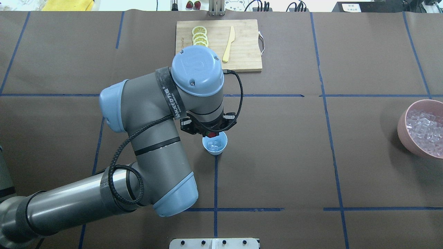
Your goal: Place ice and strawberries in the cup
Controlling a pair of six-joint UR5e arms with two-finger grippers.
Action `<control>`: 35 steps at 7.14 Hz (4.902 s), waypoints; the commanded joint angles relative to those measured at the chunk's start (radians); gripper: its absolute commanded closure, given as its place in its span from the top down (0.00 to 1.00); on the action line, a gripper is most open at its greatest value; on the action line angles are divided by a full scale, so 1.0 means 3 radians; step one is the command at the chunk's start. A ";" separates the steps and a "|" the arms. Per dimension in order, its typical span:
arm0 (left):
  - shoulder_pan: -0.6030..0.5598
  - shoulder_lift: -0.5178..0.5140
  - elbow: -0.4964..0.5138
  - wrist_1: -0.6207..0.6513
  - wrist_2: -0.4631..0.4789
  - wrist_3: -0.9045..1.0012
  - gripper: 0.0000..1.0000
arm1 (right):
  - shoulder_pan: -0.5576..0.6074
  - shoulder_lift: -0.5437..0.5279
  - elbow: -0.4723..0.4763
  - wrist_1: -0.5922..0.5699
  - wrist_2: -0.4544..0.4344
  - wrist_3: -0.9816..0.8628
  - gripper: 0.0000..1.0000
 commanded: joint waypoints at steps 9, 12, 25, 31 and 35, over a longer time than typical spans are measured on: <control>0.0040 0.0020 0.0134 -0.0161 0.0031 0.0007 1.00 | 0.0000 0.0000 0.0000 0.0000 -0.0001 0.0000 0.99; -0.0168 0.0697 -0.0522 -0.0115 -0.0005 0.0720 1.00 | 0.0000 0.0000 -0.0005 -0.0005 0.0004 0.0000 0.99; -0.3753 0.3129 -0.0106 -0.0130 -0.1631 0.5617 1.00 | 0.0000 -0.0036 0.0000 0.0000 0.0010 0.0000 0.99; -0.3790 0.3206 0.0113 -0.0452 -0.1667 0.5581 1.00 | 0.0000 -0.0041 0.0031 0.0000 0.0010 0.0005 0.99; -0.3790 0.3364 0.0083 -0.0447 -0.1656 0.5601 1.00 | 0.0005 -0.0046 0.0026 0.0000 0.0015 0.0005 0.99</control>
